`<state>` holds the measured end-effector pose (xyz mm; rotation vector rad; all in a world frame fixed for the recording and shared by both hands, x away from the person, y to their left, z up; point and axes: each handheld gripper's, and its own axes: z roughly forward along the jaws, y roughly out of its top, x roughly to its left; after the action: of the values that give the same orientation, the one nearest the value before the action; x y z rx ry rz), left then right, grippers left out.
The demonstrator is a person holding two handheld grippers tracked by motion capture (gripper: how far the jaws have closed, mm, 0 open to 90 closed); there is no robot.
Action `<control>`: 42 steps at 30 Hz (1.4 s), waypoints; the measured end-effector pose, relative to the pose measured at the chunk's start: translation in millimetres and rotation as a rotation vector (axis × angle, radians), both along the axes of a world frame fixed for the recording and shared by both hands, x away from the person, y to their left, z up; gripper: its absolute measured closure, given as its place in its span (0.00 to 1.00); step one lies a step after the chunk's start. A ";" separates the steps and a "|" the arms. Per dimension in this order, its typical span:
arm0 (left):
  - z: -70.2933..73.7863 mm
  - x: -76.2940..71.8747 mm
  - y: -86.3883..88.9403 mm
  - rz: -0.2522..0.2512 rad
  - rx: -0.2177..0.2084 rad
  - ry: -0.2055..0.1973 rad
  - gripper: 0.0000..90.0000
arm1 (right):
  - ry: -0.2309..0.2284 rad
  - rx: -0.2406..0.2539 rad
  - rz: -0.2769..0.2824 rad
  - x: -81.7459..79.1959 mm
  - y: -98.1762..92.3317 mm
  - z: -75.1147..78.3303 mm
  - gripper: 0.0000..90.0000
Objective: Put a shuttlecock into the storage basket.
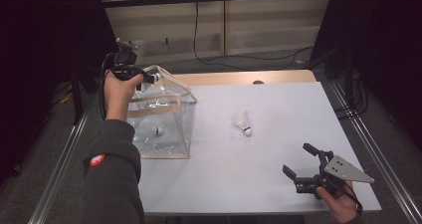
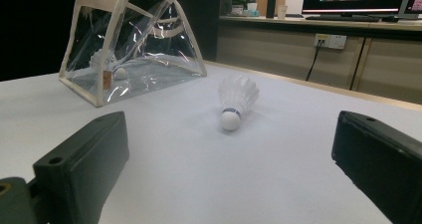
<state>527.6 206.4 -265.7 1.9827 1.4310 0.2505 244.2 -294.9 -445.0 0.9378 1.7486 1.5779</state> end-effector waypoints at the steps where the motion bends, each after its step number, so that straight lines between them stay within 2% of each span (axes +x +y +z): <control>1: -0.4 0.2 -0.2 0.007 -0.001 -0.002 0.96 | -0.001 0.000 0.000 0.0 -0.2 0.0 0.01; 5: -2.2 1.2 -0.2 0.017 0.000 0.000 0.96 | 0.000 0.003 -0.001 -0.2 -0.2 0.1 0.01; 7: -2.8 1.8 0.7 0.011 0.014 0.003 0.95 | 0.001 0.002 0.001 -0.3 -0.2 0.0 0.01; 15: -8.4 3.1 4.5 0.038 0.002 0.003 0.94 | 0.000 0.001 0.004 -0.3 0.2 -0.1 0.01; 20: -10.3 3.2 6.4 0.036 0.011 0.006 0.94 | 0.001 0.001 0.004 -0.6 0.2 -0.1 0.01; 28: -9.5 0.3 3.5 0.014 -0.005 0.010 0.92 | 0.000 0.000 0.005 -1.0 0.1 0.1 0.01; 35: -7.0 -2.7 -0.8 -0.007 -0.010 0.010 0.85 | -0.004 -0.004 0.003 -1.5 0.2 0.7 0.01; 42: -4.9 -5.8 -3.9 -0.019 -0.018 0.018 0.71 | -0.001 0.002 0.001 -1.4 -0.3 0.4 0.01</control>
<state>521.7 202.5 -270.6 1.9876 1.4201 0.2115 242.7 -295.2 -444.6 0.9377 1.7474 1.5812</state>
